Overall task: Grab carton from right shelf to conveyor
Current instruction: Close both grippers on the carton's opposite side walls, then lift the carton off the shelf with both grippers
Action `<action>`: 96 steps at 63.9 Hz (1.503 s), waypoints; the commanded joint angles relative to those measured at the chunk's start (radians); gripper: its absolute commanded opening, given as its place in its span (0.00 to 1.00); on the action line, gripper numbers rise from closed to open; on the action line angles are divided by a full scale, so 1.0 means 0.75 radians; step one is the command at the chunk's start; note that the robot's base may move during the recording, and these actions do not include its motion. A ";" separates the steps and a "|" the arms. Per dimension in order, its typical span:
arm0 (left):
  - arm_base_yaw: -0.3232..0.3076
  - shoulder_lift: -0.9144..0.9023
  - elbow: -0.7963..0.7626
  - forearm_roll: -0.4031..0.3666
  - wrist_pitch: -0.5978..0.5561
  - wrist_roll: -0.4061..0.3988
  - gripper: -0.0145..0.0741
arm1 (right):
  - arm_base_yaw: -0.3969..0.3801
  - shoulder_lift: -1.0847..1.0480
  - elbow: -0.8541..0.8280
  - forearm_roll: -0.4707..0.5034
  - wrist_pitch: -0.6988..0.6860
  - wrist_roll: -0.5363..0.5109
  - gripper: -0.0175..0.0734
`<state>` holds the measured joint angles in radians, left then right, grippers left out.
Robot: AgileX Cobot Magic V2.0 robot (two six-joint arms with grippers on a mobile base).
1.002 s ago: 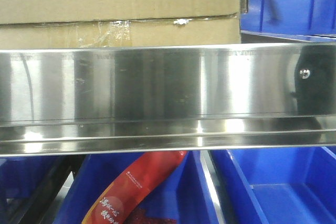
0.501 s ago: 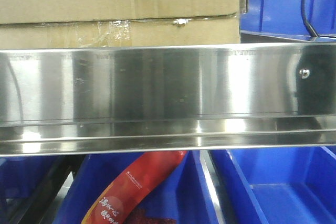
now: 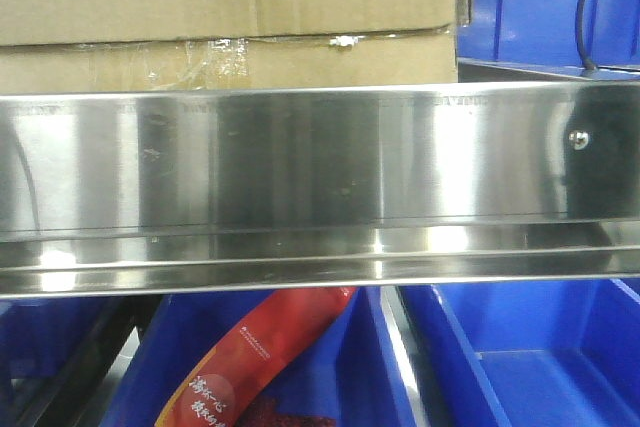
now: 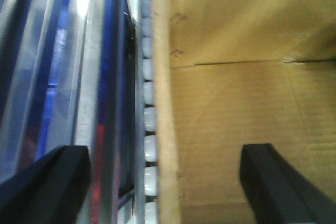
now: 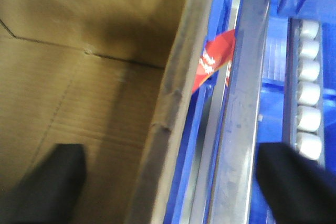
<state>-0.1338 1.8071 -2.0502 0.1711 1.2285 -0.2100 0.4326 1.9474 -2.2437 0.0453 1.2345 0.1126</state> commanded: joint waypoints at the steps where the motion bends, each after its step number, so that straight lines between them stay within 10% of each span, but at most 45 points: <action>1: 0.001 -0.008 -0.009 -0.012 -0.010 0.002 0.40 | -0.001 -0.001 -0.013 -0.006 -0.018 -0.011 0.37; 8: 0.001 -0.008 -0.009 -0.012 -0.010 0.002 0.11 | -0.001 -0.007 -0.015 -0.006 -0.018 -0.011 0.08; 50: -0.007 -0.328 0.012 -0.091 -0.010 0.002 0.16 | 0.007 -0.285 -0.018 -0.022 -0.018 -0.011 0.13; 96: -0.395 -0.796 0.488 -0.001 -0.010 -0.184 0.16 | 0.107 -0.898 0.616 -0.041 -0.018 -0.011 0.13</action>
<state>-0.4174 1.2289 -1.6826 0.1917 1.2504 -0.3503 0.5124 1.3043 -1.7980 0.0234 1.2719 0.1144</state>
